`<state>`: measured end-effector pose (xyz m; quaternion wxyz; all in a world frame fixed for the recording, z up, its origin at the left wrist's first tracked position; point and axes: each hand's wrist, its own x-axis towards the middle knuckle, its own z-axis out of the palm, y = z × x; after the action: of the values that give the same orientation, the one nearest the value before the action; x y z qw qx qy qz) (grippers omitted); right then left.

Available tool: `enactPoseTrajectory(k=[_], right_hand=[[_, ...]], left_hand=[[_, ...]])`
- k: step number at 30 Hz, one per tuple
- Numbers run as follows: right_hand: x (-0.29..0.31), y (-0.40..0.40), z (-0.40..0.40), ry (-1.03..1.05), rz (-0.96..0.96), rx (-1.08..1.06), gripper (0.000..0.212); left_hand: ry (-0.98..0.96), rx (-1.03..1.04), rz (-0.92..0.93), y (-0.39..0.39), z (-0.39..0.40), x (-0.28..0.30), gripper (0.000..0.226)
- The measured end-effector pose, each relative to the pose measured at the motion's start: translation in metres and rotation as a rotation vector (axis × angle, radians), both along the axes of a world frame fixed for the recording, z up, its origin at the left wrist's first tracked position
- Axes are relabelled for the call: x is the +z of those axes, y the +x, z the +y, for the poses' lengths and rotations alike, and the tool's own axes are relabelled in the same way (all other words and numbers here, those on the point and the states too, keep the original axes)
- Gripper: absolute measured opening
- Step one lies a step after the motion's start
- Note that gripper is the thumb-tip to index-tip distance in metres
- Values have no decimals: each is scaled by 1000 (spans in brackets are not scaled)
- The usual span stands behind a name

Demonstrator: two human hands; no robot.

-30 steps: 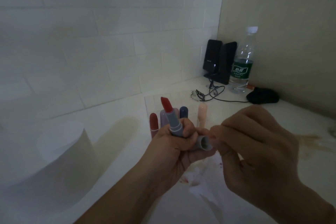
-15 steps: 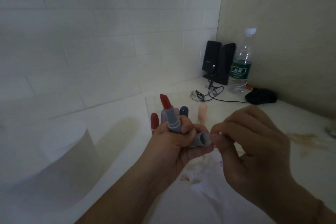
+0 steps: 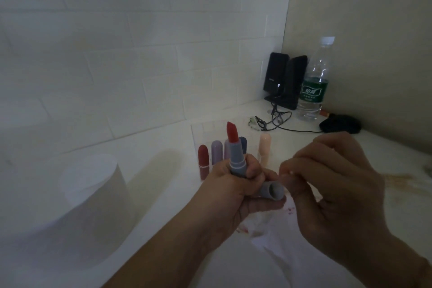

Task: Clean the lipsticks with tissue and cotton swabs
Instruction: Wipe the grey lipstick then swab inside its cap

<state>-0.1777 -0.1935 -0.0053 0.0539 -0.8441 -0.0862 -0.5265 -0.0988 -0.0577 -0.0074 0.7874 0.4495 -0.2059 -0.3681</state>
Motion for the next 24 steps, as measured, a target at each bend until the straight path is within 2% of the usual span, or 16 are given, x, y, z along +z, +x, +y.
enactPoseTrajectory(k=[4, 7, 9, 13, 15, 17, 20, 24], right_hand=[[-2, 1, 6, 177, 84, 181, 22], [-1, 1, 11, 182, 103, 334, 22], [0, 2, 11, 112, 82, 328, 23], [3, 0, 4, -63, 7, 153, 25], [3, -1, 4, -86, 16, 56, 20], [3, -3, 5, -62, 53, 8, 18], [4, -4, 8, 46, 90, 63, 17], [0, -2, 10, 49, 116, 230, 18]], left_hand=[[-17, 1, -43, 1, 1, 0, 34], [-102, -37, 28, 0, 1, 1, 23], [-101, -71, 59, 0, 1, 0, 23], [-32, -70, 30, 0, 1, 0, 30], [5, -22, 5, 1, 1, 0, 38], [22, -5, -41, 2, 1, -1, 37], [20, -12, -57, 2, 1, -1, 34], [-66, -37, 53, 0, 1, 1, 29]])
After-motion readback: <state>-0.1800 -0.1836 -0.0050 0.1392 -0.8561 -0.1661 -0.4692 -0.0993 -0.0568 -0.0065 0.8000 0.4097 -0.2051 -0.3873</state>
